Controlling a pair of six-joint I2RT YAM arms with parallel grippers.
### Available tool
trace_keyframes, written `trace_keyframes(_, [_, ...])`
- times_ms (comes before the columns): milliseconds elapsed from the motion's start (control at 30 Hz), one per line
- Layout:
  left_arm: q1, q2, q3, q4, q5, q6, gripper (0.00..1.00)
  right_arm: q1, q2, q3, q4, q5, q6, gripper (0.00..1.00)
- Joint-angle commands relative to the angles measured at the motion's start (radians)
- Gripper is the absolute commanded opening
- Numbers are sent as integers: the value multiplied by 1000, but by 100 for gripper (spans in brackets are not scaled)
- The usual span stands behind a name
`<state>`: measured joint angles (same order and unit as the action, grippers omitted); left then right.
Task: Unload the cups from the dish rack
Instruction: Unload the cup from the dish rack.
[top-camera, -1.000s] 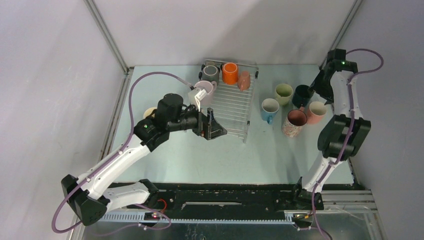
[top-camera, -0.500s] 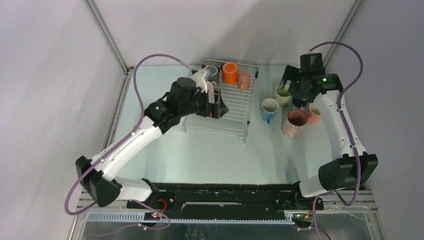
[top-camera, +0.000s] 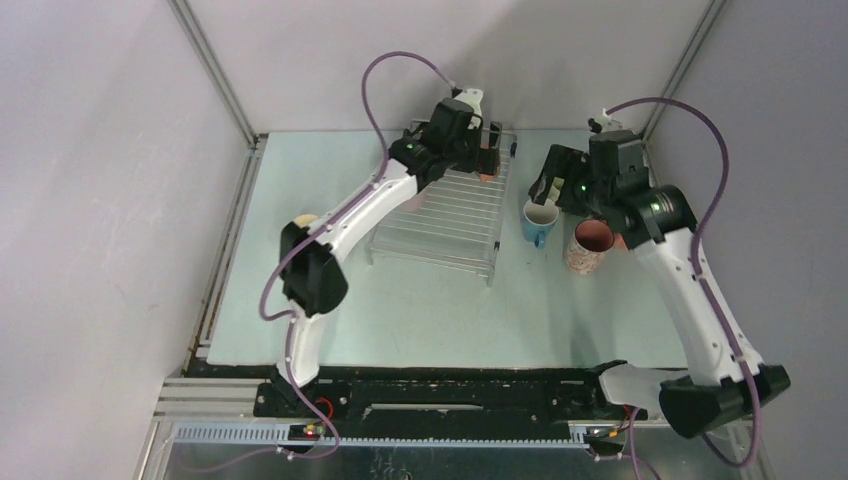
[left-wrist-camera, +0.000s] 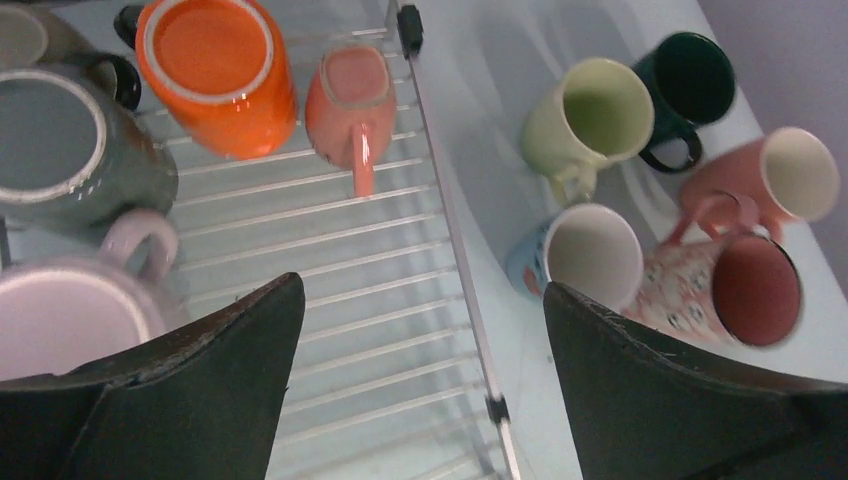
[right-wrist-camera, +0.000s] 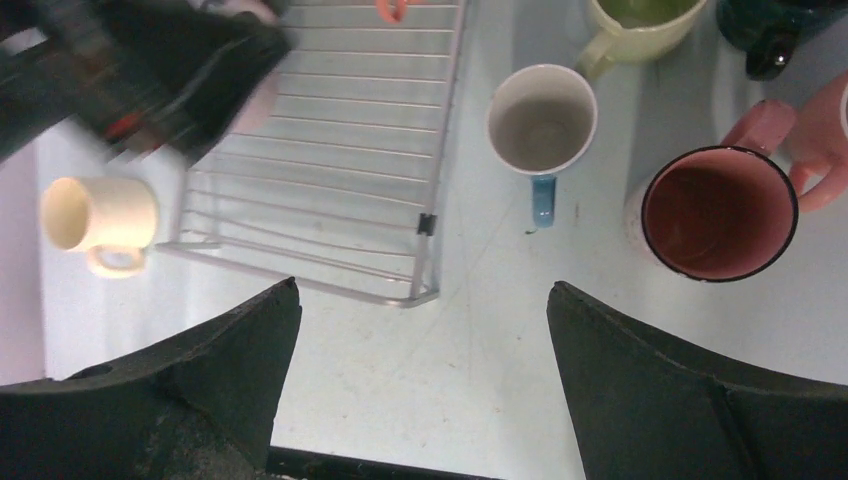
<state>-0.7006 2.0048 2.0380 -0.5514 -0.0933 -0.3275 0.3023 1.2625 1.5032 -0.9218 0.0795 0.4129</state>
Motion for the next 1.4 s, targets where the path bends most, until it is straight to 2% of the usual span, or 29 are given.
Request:
trace_keyframes(0, [35, 147, 228, -28, -45, 40, 95, 49, -111, 19, 1, 40, 43, 100])
trace_keyframes(100, [59, 219, 284, 7, -36, 36, 92, 65, -152, 31, -12, 48, 48, 100])
trace_keyframes(300, [81, 307, 288, 108, -5, 25, 86, 81, -188, 70, -40, 55, 38, 100])
trace_keyframes(767, [73, 494, 377, 276, 35, -77, 69, 107, -199, 75, -60, 59, 22, 100])
trace_keyframes(933, [60, 539, 413, 284, 29, -101, 65, 109, -199, 56, -52, 70, 12, 100])
trace_keyframes(1367, [48, 552, 386, 270, -46, -151, 45, 109, -193, 10, -15, 56, 6, 100])
